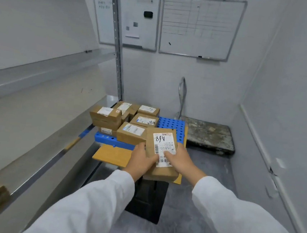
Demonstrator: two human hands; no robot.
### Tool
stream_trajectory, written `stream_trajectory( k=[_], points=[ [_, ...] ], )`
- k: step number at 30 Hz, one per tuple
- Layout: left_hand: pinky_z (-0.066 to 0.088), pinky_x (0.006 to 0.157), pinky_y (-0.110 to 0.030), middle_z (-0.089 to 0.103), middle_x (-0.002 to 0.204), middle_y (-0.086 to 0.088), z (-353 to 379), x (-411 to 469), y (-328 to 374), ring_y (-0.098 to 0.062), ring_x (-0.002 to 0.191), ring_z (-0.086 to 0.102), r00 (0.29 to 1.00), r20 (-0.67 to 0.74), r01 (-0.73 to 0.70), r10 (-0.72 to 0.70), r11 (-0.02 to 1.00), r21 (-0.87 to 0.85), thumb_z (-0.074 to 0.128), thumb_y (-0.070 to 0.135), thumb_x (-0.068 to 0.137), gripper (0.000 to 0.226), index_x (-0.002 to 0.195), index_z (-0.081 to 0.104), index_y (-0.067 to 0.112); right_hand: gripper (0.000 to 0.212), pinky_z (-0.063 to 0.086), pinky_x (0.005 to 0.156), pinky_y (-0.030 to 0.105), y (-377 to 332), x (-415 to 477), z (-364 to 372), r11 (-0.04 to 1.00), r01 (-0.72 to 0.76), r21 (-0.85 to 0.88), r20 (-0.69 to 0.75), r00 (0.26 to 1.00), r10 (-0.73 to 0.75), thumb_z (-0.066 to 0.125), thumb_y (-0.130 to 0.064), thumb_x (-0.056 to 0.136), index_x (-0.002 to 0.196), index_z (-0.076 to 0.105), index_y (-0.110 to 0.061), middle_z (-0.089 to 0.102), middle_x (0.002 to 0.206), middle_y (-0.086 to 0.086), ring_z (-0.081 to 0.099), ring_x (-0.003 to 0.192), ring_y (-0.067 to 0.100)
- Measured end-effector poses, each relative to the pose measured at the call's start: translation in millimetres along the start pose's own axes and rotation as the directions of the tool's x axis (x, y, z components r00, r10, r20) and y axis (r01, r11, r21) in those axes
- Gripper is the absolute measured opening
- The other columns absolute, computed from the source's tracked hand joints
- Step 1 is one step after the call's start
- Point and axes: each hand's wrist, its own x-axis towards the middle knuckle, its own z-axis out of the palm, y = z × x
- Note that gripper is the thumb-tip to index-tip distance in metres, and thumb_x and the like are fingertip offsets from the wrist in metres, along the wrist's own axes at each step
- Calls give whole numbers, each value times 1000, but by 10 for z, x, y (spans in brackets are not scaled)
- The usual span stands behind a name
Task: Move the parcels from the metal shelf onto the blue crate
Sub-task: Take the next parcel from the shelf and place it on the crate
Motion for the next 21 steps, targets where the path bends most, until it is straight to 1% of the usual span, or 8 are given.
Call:
stream_trajectory(
  k=[3,7,11,14,15,17,19,21],
  points=[
    [47,99,-39,53,124,0,313,313,85,-16,115,52,998,67,-4,6,1000,-23,73,32,83,49,125,50,20,45,49,96,42,208,300,-187,998,-44,40,-21,999,45,61,-22,89,128,46,-8,53,129,11,55,115,25],
    [48,100,-43,56,127,-2,756,786,232,-19,116,54,994,107,24,-19,999,-45,72,34,83,51,126,49,19,48,49,96,44,453,778,-471,996,-67,56,-46,997,69,62,-21,87,130,45,-6,53,131,13,56,117,27],
    [48,99,-45,57,124,-3,1237,1290,405,-22,116,54,997,78,23,-22,1000,-11,72,37,82,47,119,50,20,49,51,93,45,715,1346,-816,995,-82,50,-43,995,84,65,-23,86,128,44,-7,54,127,12,59,111,27],
    [49,95,-40,57,123,-1,1574,1658,569,-18,111,56,998,50,31,-29,999,-40,73,37,82,45,118,50,22,48,49,95,40,897,1831,-1115,997,-53,55,-44,997,55,66,-21,85,127,47,-7,55,127,13,58,113,27],
    [49,93,-37,57,123,0,1680,1786,630,-16,109,57,998,45,36,-34,998,-49,73,37,82,43,116,50,24,47,49,94,38,957,1994,-1218,997,-42,63,-40,998,44,66,-19,85,127,47,-7,56,127,13,58,113,26],
    [49,91,-32,57,123,2,1868,2028,735,-13,108,56,998,38,53,-51,997,-54,73,38,82,41,113,47,28,45,51,86,33,1082,2305,-1390,996,-25,88,-24,999,27,66,-16,86,127,48,-7,60,126,11,61,109,24],
    [49,95,-34,55,125,4,1996,2255,833,-12,110,56,996,38,78,-75,995,-66,72,39,83,42,113,45,31,43,50,78,29,1163,2578,-1518,995,-5,101,-9,1000,6,65,-15,87,126,49,-8,62,123,10,63,103,21],
    [50,99,-38,56,125,5,2119,2482,924,-12,112,56,996,26,89,-87,992,-84,72,39,83,44,117,47,29,40,51,76,28,1212,2876,-1627,993,33,111,13,999,-35,64,-16,88,125,50,-10,63,122,8,63,100,19]
  ],
)
